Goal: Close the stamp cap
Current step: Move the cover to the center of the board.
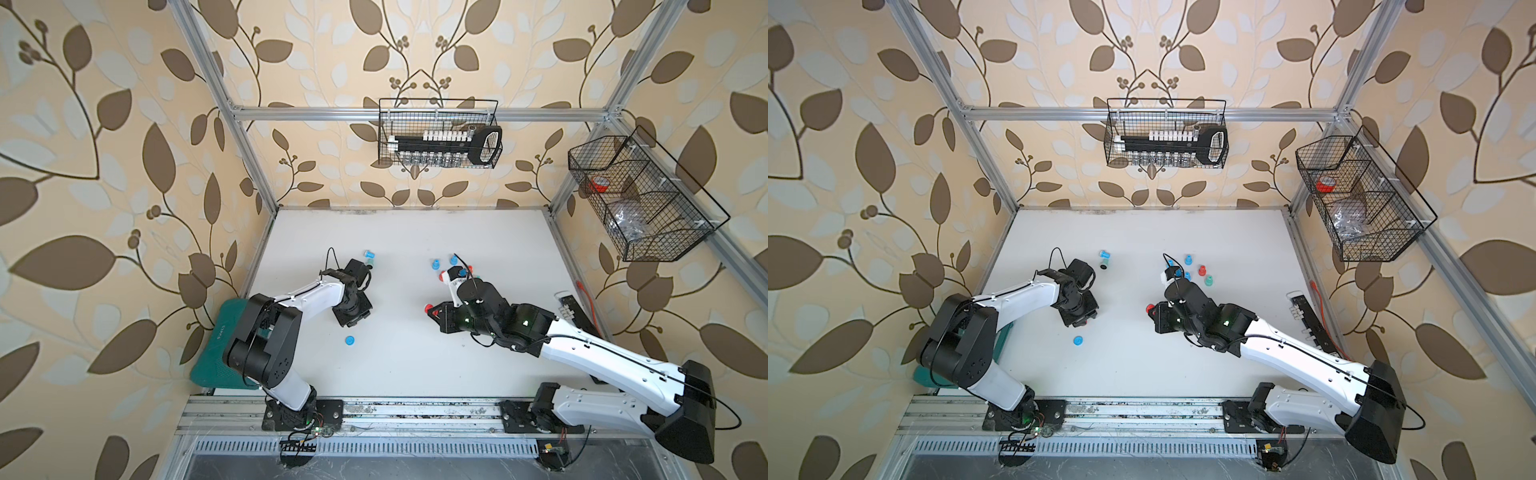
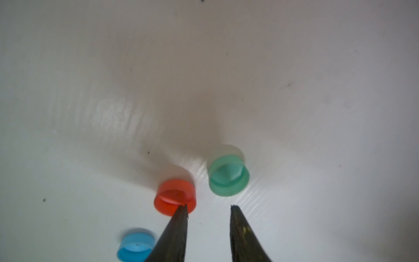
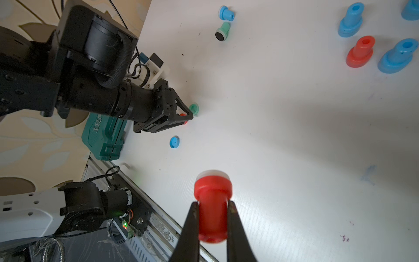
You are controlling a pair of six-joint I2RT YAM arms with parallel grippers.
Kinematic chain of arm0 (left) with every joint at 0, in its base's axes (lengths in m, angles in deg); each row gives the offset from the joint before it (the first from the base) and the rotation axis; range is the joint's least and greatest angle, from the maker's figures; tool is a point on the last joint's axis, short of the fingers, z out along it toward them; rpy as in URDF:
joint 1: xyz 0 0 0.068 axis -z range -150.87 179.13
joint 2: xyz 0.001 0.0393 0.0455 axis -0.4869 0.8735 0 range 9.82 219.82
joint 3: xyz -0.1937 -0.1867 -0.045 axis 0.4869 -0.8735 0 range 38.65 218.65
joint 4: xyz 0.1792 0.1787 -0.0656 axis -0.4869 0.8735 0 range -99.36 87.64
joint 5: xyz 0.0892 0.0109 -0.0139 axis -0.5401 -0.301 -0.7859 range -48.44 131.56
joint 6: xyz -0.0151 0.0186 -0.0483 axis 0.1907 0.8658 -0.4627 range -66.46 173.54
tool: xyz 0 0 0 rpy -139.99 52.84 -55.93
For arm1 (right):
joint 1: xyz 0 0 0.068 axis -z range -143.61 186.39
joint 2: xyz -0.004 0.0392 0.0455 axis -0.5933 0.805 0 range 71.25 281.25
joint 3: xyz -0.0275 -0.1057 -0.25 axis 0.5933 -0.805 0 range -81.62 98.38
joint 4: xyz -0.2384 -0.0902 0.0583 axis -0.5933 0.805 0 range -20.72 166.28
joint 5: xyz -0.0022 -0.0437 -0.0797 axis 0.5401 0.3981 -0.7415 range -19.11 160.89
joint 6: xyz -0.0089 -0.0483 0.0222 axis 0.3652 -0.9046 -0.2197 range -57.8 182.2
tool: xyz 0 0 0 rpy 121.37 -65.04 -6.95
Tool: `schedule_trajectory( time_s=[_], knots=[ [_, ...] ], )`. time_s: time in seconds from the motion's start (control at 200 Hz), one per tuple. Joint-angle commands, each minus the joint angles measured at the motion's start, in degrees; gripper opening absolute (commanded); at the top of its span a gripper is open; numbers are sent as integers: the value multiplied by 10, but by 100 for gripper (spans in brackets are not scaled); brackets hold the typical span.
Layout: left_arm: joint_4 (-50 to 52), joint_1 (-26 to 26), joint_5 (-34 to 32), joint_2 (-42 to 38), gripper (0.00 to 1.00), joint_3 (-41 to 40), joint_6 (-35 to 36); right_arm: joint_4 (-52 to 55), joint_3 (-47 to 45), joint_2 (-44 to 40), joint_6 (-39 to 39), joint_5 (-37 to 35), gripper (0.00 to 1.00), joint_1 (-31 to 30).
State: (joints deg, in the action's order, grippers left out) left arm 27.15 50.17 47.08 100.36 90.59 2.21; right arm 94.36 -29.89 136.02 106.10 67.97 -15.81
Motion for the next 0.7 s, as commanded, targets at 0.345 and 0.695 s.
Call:
schedule_trajectory(
  time_s=[0.345, 0.695],
  knots=[
    [19, -5, -14, -1, 34, 21, 19, -3, -26, -22, 15, -2, 7, 2],
    [13, -12, -18, 13, 33, 21, 47, -5, -26, -21, 17, -1, 7, 5]
  ],
)
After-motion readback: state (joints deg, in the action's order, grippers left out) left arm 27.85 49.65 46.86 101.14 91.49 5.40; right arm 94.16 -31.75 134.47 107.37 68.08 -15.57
